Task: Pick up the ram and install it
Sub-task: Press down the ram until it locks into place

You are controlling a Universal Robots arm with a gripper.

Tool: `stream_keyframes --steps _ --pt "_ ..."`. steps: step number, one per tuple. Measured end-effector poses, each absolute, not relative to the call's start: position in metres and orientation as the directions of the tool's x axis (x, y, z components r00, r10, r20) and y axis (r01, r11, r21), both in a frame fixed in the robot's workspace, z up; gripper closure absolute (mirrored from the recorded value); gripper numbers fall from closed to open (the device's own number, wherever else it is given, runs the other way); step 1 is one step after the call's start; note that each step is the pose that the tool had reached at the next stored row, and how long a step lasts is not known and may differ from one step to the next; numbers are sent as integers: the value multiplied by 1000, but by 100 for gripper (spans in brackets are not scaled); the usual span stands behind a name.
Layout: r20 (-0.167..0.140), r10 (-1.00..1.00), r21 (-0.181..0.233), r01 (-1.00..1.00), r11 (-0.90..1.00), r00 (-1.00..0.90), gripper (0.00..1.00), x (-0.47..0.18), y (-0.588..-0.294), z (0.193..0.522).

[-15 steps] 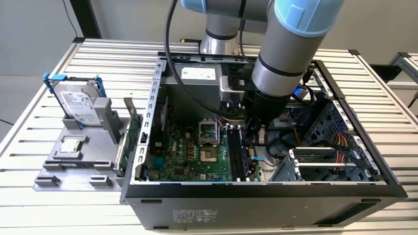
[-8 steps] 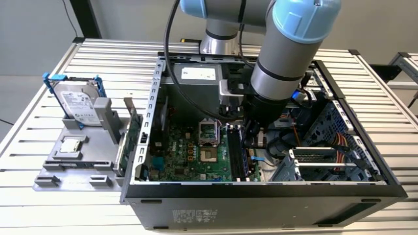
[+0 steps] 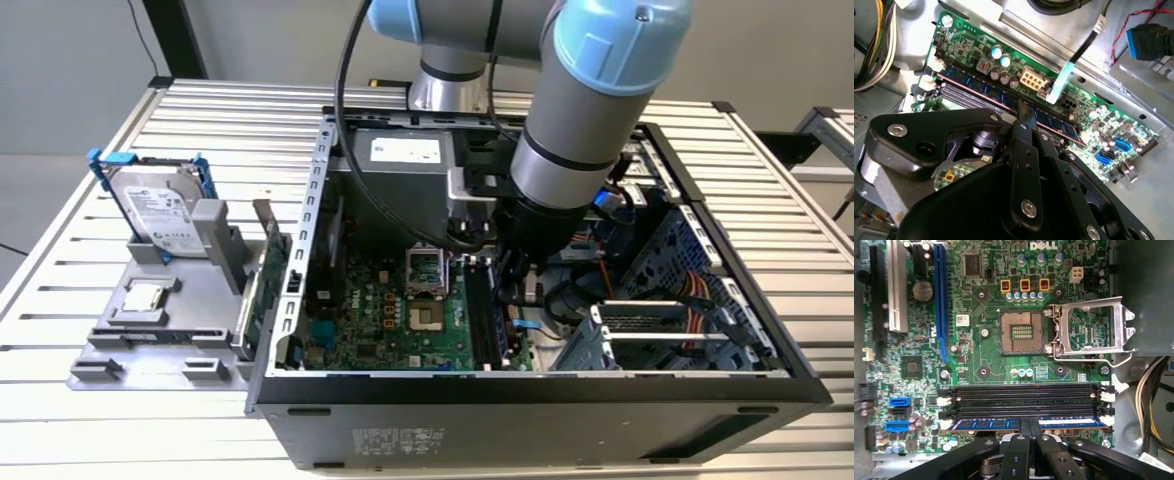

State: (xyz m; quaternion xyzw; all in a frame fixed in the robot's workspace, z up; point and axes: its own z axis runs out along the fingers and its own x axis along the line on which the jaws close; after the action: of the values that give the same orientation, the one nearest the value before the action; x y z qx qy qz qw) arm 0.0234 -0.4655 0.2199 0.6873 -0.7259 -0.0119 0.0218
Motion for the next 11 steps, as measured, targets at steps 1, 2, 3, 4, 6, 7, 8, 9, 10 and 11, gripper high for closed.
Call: stream_keyframes --steps 1,2,3,4,6,7,8,9,10,11 --pt "15 -998 47 -997 55 -54 100 23 -465 220" --pt "15 -998 47 -997 55 -54 100 23 -465 220" --pt "15 -998 47 -997 55 -54 100 23 -465 220" --pt "15 -998 47 -997 55 -54 100 23 -465 220" --pt "15 -998 47 -997 55 -54 100 23 -465 221" --pt "13 -998 47 -997 55 -54 100 23 -465 222" --pt "13 -998 47 -997 55 -54 100 23 -465 224" --pt "15 -998 48 -997 55 -54 100 23 -465 227" --pt "15 -998 48 -997 55 -54 100 23 -465 231" --pt "15 -998 49 -997 55 -54 100 23 -465 235"
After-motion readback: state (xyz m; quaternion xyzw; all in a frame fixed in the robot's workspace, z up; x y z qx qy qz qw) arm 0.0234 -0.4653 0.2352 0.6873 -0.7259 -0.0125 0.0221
